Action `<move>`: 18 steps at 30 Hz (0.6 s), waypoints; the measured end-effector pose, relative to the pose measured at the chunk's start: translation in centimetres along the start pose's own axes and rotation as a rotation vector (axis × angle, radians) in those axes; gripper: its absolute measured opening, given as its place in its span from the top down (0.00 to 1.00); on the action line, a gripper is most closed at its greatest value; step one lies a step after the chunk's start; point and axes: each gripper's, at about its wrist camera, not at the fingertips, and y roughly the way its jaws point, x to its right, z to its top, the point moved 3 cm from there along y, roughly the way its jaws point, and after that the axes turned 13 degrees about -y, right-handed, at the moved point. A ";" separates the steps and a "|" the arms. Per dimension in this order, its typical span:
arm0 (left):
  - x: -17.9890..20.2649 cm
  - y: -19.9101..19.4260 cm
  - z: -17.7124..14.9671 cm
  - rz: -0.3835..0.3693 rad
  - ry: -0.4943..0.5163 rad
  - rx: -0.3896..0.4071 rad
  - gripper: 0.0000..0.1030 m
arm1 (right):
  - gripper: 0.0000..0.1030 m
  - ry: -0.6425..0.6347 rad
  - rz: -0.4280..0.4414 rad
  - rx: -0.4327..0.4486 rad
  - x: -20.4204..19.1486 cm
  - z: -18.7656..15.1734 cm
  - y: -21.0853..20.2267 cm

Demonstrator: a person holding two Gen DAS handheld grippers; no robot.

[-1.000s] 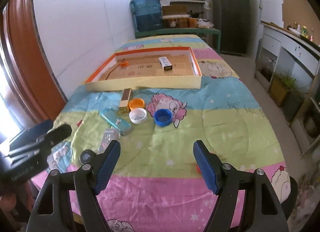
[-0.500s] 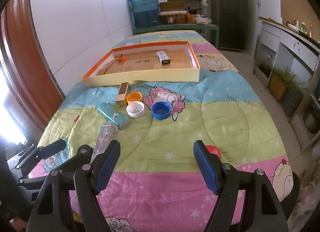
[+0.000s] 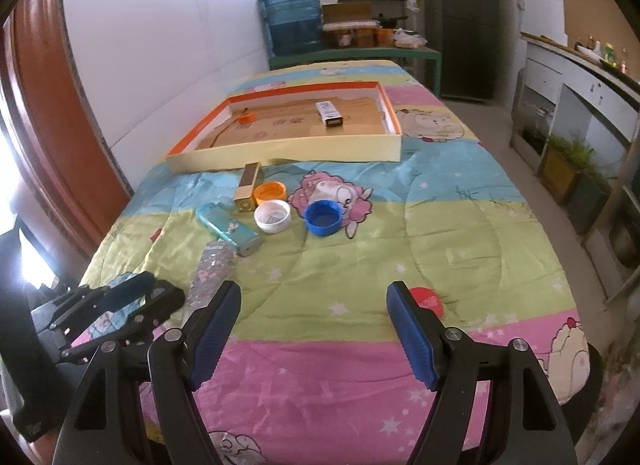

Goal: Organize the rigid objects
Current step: 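Grasp the black round cap with the left gripper, then grasp the clear patterned plastic tube with the right gripper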

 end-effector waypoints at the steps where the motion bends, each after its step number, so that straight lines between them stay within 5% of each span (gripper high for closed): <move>1: -0.1 0.0 0.0 -0.006 -0.002 0.000 0.70 | 0.26 -0.005 0.008 0.001 -0.2 0.0 0.1; 11: -1.2 -1.4 1.0 -0.020 -0.041 0.036 0.71 | 0.44 -0.054 0.100 -0.026 -3.0 0.0 1.4; 18: -3.8 -2.5 2.7 -0.004 -0.099 0.076 0.71 | 0.46 -0.086 0.138 -0.041 -5.5 0.5 3.1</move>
